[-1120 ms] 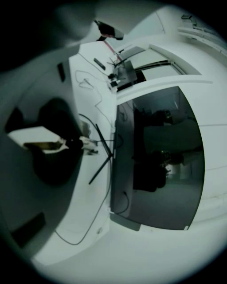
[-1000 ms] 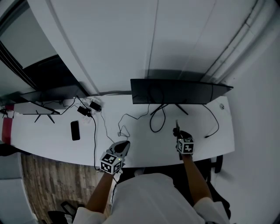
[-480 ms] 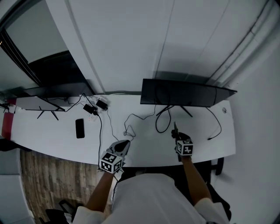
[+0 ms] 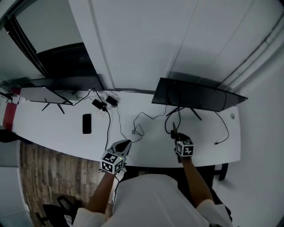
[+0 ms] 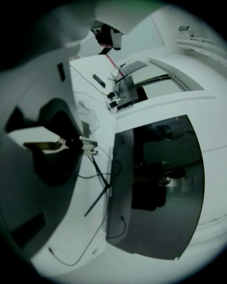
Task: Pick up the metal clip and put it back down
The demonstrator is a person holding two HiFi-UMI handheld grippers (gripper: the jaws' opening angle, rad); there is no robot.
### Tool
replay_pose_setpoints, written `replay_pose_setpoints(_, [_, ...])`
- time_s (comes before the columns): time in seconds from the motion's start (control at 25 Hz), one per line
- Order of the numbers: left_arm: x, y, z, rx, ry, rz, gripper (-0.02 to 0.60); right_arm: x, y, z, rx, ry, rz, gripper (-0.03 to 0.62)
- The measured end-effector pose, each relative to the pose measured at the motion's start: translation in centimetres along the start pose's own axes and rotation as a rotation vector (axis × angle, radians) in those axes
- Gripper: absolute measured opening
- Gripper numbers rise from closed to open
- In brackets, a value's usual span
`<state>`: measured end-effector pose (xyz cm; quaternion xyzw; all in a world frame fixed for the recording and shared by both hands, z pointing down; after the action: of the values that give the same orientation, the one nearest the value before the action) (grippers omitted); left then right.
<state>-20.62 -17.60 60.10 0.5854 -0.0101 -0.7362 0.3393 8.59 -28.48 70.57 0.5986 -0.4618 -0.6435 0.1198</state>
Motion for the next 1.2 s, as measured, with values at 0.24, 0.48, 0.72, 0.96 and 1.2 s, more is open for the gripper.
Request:
replay_pose_setpoints(0.24, [-0.7, -1.2, 1.3, 0.019, -0.022, 0.001, 0.034, 0.1, 1.4, 3.1, 0.041, -0.013, 0.016, 0.087])
replay_pose_setpoints(0.48, [-1.5, -1.8, 2.2, 0.023, -0.038, 0.012, 0.032, -0.8, 2.3, 5.6, 0.081, -0.015, 0.035, 0.087])
replay_pose_setpoints(0.72, [-2.4, -1.7, 2.8, 0.017, -0.045, 0.034, 0.034, -2.2, 2.9, 8.3, 0.16, -0.016, 0.034, 0.087])
replay_pose_setpoints(0.96, [-3.4, -1.5, 2.5, 0.007, -0.056, 0.052, 0.032, -4.8, 3.3, 10.9, 0.219, -0.005, 0.061, 0.087])
replay_pose_setpoints(1.2, [-4.8, -0.8, 2.0, -0.012, -0.061, 0.088, 0.034, -8.0, 4.3, 13.2, 0.302, 0.044, 0.106, 0.087])
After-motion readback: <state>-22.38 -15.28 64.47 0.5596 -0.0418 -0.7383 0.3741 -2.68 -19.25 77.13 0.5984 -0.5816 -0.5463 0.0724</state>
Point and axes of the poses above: the fingertips, and each gripper's own axes: y forward along the fingers, z to its left, x out of its top, the point moved 2 cm from there along -y, backward along the fingers, and after that the axes turned 2 degrees about x, right-handed, at the moved point
